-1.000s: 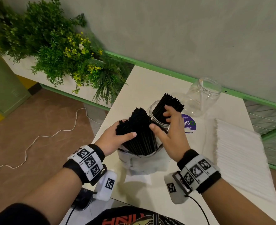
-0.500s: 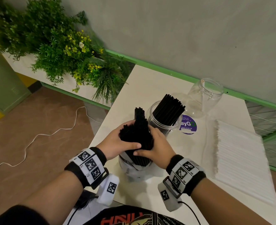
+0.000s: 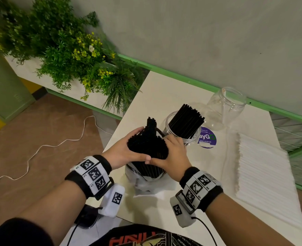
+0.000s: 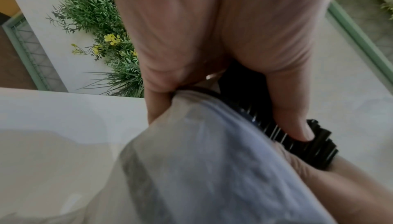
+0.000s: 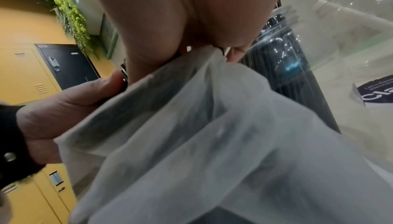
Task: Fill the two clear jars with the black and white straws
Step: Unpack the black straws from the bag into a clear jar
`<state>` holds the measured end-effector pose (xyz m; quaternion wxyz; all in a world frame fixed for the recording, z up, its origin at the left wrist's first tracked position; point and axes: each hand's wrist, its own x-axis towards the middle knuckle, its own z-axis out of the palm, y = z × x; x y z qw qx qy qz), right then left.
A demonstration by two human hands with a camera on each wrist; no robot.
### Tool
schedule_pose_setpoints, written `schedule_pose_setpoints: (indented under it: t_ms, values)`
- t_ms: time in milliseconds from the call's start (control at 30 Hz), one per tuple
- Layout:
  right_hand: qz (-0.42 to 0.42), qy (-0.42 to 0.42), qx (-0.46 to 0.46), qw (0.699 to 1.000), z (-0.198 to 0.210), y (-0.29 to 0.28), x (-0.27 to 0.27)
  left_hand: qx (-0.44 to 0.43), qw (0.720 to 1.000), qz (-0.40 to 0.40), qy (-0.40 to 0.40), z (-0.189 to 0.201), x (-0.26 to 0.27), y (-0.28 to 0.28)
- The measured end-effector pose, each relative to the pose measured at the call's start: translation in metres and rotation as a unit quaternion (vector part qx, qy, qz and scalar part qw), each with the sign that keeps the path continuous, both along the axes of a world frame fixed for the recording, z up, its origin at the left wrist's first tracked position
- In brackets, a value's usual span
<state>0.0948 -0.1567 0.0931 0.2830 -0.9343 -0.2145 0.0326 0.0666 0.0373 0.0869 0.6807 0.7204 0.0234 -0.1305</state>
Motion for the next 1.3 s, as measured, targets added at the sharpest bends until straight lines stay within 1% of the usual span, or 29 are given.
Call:
schedule_pose_setpoints:
  t_ms: [67, 133, 267, 400, 500, 567, 600, 667, 800, 933, 1000, 1133, 1300]
  values:
    - [0.003, 0.013, 0.009, 1.000, -0.002, 0.000, 0.000, -0.002, 1.000, 0.001, 0.002, 0.001, 0.000, 0.000]
    - [0.005, 0.031, 0.025, 0.999, -0.004, -0.002, -0.001, -0.013, 1.000, 0.019, 0.008, 0.000, -0.001, 0.000]
    - [0.006, 0.057, 0.082, 0.995, -0.004, -0.007, -0.002, -0.015, 0.998, 0.055, 0.017, -0.004, -0.002, 0.003]
    - [-0.017, 0.039, 0.157, 0.987, 0.005, -0.010, -0.002, 0.006, 0.997, 0.073, 0.020, -0.005, -0.003, 0.005]
    - [-0.054, -0.002, 0.188, 0.981, 0.017, -0.012, -0.004, 0.016, 0.996, 0.081, 0.019, -0.005, -0.003, 0.005]
    - [-0.064, 0.005, 0.215, 0.975, 0.030, -0.013, -0.003, 0.029, 0.996, 0.082, 0.015, -0.006, -0.003, 0.005]
    - [-0.067, 0.030, 0.250, 0.965, 0.039, -0.013, -0.003, 0.035, 0.996, 0.081, 0.012, -0.007, -0.002, 0.005]
    - [-0.075, 0.075, 0.334, 0.937, 0.054, -0.014, -0.001, 0.048, 0.996, 0.078, 0.007, -0.009, -0.001, 0.005]
    - [-0.104, 0.043, 0.434, 0.894, 0.087, -0.014, 0.006, 0.061, 0.995, 0.080, -0.001, -0.008, 0.000, 0.004]
    - [-0.116, 0.020, 0.510, 0.852, 0.105, -0.013, 0.019, 0.070, 0.995, 0.066, -0.004, -0.007, 0.002, 0.002]
    - [-0.117, 0.000, 0.525, 0.843, 0.109, -0.015, 0.024, 0.073, 0.995, 0.061, -0.004, -0.007, 0.003, 0.001]
    - [-0.145, -0.025, 0.543, 0.827, 0.124, -0.020, 0.035, 0.083, 0.995, 0.060, -0.010, -0.005, 0.005, -0.002]
    - [-0.158, -0.064, 0.546, 0.820, 0.146, -0.030, 0.051, 0.069, 0.996, 0.052, -0.006, -0.005, 0.008, -0.002]
